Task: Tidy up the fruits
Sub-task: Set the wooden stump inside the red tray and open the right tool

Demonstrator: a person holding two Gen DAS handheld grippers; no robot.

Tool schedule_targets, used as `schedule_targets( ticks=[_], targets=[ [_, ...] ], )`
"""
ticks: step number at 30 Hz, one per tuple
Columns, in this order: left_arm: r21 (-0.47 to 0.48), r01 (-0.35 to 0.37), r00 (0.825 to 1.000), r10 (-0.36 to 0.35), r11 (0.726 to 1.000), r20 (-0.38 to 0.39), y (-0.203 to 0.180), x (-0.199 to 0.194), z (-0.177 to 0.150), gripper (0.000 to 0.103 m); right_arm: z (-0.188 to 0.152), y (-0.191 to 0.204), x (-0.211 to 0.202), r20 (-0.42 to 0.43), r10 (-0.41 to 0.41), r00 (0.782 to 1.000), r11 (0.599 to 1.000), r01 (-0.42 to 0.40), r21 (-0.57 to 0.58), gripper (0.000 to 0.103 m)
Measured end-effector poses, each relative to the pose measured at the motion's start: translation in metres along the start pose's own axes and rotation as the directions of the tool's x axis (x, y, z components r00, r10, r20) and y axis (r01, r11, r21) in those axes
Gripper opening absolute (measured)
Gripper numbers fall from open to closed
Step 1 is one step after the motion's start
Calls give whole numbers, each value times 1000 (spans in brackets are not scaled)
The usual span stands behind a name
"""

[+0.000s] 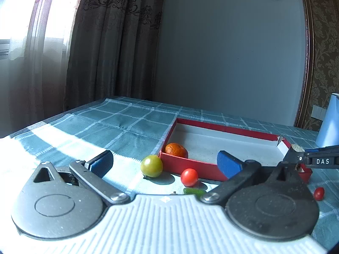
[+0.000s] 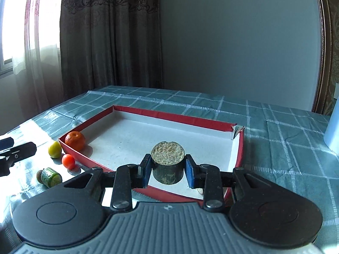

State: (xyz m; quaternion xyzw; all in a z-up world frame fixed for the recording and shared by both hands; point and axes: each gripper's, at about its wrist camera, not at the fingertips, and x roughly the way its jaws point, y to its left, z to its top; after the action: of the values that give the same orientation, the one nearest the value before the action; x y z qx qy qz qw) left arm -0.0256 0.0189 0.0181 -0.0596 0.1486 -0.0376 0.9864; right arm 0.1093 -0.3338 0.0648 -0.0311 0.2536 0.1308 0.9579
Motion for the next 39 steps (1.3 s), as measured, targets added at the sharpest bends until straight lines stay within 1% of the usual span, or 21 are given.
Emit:
schedule_targets(
  ticks=[3, 5, 7, 8, 9, 11, 12, 13, 15, 16, 17, 18, 19, 21, 24, 27, 29, 31, 34, 36, 39],
  targets=[
    [-28, 1, 1000, -2, 1000, -20, 7, 2, 1, 103, -3, -13, 17, -36, -17, 999, 1000, 16, -9, 32],
    [-55, -5, 1000, 3, 998, -31, 13, 3, 2, 103, -4, -18, 20, -49, -31, 998, 1000, 30, -7, 32],
    [-82, 13, 999, -16, 997, -31, 22, 1, 3, 103, -4, -22, 17, -66, -30, 997, 999, 31, 10, 32],
    [-89, 19, 999, -22, 996, -30, 25, 1, 3, 103, -5, -30, 23, -62, -26, 998, 1000, 27, 15, 32],
    [-102, 22, 999, -25, 994, -24, 31, -1, 3, 103, -5, -29, 19, -59, -28, 998, 999, 29, 18, 32],
    [-150, 37, 999, -42, 988, -32, 43, -2, 4, 103, -5, -36, 26, -62, -28, 998, 999, 30, 27, 33],
    [-173, 40, 998, -48, 984, -41, 49, -2, 4, 103, -4, -38, 29, -64, -27, 998, 999, 29, 32, 34],
    [-188, 32, 998, -42, 982, -52, 54, -1, 5, 103, -3, -38, 33, -60, -26, 998, 999, 29, 36, 39],
    [-199, 3, 997, -17, 980, -71, 58, 0, 5, 103, -1, -40, 27, -52, -32, 998, 999, 34, 34, 45],
    [-189, -5, 997, -9, 982, -72, 58, 0, 5, 103, -1, -42, 23, -38, -42, 998, 998, 43, 38, 46],
    [-171, -6, 998, -5, 985, -68, 54, -1, 4, 103, -2, -44, 14, -16, -51, 999, 998, 52, 40, 50],
    [-133, -3, 998, -4, 991, -55, 48, -4, 4, 103, -3, -48, 4, 11, -62, 998, 997, 62, 43, 58],
    [-80, -3, 999, 0, 997, -39, 39, -6, 4, 103, -5, -51, -6, 39, -70, 997, 996, 68, 50, 65],
    [32, -8, 1000, 9, 999, -21, 19, -8, 1, 103, -8, -61, -27, 91, -61, 994, 996, 54, 76, 70],
    [139, 45, 997, -37, 989, -61, -6, -2, -2, 103, -12, -72, -40, 137, -40, 990, 993, 24, 117, 71],
    [219, 69, 996, -55, 973, -73, -25, 4, -4, 103, -16, -77, -36, 128, -20, 992, 991, 3, 136, 71],
    [240, 97, 992, -74, 966, -101, -30, 9, -5, 103, -20, -80, -29, 117, -3, 993, 989, -14, 147, 71],
    [238, 122, 988, -95, 963, -122, -29, 12, -7, 103, -21, -81, -29, 113, -4, 994, 988, -14, 155, 71],
    [209, 205, 977, -187, 956, -101, -22, 3, -9, 103, -25, -74, -28, 115, -7, 993, 986, -12, 167, 71],
    [214, 193, 981, -180, 958, -78, -21, -1, -9, 103, -26, -71, -29, 116, -2, 993, 984, -19, 174, 71],
    [222, 208, 977, -192, 953, -91, -24, 2, -8, 102, -26, -66, -31, 121, 5, 993, 984, -26, 175, 72]
  ],
)
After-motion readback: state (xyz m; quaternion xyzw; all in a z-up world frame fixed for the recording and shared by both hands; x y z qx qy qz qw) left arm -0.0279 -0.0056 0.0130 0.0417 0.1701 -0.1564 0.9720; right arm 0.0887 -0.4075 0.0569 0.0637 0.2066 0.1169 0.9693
